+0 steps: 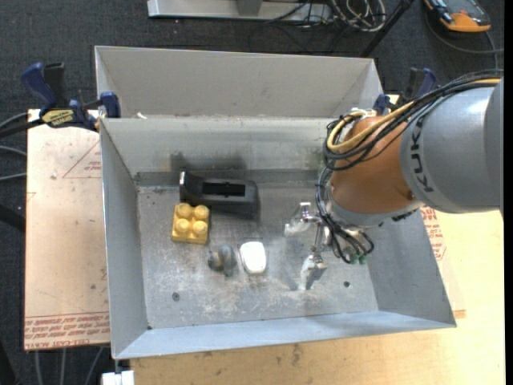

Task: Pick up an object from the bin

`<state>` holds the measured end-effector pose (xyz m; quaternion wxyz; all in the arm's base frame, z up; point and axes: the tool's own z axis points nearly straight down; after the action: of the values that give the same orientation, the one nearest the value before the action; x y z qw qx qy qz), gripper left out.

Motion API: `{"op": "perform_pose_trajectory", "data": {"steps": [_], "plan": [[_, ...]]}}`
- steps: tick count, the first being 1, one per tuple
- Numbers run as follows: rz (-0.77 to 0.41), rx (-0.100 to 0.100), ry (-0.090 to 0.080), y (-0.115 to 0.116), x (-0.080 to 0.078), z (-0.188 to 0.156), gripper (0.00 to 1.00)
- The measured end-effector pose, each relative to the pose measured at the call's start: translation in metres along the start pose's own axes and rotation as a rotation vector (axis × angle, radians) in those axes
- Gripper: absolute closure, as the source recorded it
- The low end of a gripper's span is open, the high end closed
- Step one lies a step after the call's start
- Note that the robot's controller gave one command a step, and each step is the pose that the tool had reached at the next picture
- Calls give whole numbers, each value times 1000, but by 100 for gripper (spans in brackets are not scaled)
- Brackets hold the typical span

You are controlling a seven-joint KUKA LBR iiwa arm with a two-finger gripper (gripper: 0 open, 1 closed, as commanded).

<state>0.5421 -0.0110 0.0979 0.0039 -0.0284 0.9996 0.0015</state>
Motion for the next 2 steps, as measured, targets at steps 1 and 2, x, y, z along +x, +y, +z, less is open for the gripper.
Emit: {"op": "perform_pose_trajectory", "data": {"steps": [1, 2], "plan": [[16, 3, 1, 3, 1, 21, 0], [-15, 3, 8, 61, 31, 4, 0]]}}
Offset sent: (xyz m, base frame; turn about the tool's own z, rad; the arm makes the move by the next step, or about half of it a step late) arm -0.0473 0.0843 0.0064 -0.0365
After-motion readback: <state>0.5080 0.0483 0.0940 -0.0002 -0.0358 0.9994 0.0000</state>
